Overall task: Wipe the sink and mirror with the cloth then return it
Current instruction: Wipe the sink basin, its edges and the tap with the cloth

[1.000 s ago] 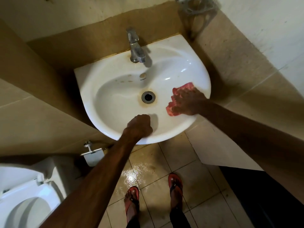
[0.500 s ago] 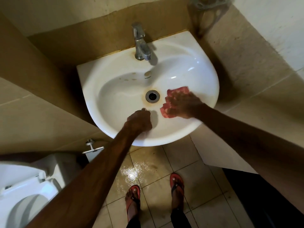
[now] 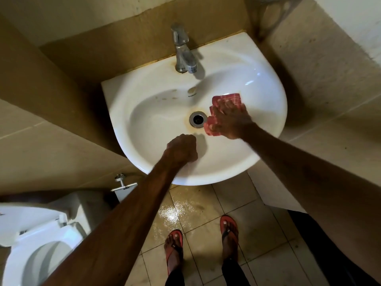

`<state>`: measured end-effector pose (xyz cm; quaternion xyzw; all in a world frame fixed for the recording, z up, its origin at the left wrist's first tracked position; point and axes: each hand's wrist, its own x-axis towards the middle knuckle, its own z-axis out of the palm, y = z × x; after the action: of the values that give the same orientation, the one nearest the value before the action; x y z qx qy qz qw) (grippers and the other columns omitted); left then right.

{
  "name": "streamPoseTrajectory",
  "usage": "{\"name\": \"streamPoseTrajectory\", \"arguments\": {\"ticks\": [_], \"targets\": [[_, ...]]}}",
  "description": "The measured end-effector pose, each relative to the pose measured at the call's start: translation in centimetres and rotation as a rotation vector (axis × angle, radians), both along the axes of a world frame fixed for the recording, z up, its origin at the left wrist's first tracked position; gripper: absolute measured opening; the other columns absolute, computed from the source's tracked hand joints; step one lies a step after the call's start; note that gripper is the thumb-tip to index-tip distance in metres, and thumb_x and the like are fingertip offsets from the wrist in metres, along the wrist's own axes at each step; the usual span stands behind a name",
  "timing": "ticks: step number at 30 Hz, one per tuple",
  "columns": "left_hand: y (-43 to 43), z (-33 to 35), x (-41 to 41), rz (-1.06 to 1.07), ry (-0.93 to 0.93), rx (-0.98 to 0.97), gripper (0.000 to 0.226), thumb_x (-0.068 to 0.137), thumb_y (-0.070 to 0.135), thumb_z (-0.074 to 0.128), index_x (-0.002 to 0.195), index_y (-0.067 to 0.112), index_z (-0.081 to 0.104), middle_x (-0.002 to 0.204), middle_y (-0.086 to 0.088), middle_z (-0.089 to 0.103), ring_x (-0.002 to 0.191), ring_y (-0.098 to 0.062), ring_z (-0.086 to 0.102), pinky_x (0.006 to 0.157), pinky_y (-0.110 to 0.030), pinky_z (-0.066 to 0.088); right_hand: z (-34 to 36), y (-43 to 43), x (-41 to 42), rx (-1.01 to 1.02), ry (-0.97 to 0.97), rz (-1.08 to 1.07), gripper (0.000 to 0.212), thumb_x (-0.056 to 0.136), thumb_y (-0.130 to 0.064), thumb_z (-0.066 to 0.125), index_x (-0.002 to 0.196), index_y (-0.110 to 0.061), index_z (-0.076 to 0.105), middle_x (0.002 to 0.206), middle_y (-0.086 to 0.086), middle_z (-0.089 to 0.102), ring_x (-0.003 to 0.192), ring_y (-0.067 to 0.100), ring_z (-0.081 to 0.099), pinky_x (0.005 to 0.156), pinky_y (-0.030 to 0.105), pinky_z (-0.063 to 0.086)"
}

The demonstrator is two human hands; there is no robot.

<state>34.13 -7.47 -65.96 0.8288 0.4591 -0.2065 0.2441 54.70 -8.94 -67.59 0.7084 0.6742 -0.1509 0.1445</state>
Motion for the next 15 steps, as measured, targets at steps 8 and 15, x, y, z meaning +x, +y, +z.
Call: {"name": "streamPoseTrajectory", "arguments": {"ticks": [8, 15], "targets": [[0.4, -0.8, -0.6, 0.047, -0.019, -0.039, 0.055, 0.092, 0.036, 0.065, 0.141, 0.013, 0.054, 0.139, -0.009, 0.059, 0.124, -0.029, 0.059, 0.098, -0.039, 0.051, 0.2, 0.4, -0.8, -0.125, 0.029, 0.349, 0.101, 0.078, -0.069, -0.005, 0.164, -0.022, 0.019, 0.175, 0.007, 0.004, 0.161, 0.034, 0.005, 0.123, 0.063, 0.021], [0.7, -0.8, -0.9, 0.052, -0.026, -0.035, 0.06, 0.09, 0.04, 0.067, 0.14, 0.011, 0.053, 0.141, -0.01, 0.056, 0.128, -0.031, 0.056, 0.103, -0.043, 0.05, -1.0, 0.1, 0.9, 0.101, -0.052, -0.123, 0.072, 0.1, -0.053, 0.032, 0.16, -0.013, 0.029, 0.17, 0.017, 0.023, 0.155, 0.041, 0.025, 0.122, 0.063, 0.017]]}}
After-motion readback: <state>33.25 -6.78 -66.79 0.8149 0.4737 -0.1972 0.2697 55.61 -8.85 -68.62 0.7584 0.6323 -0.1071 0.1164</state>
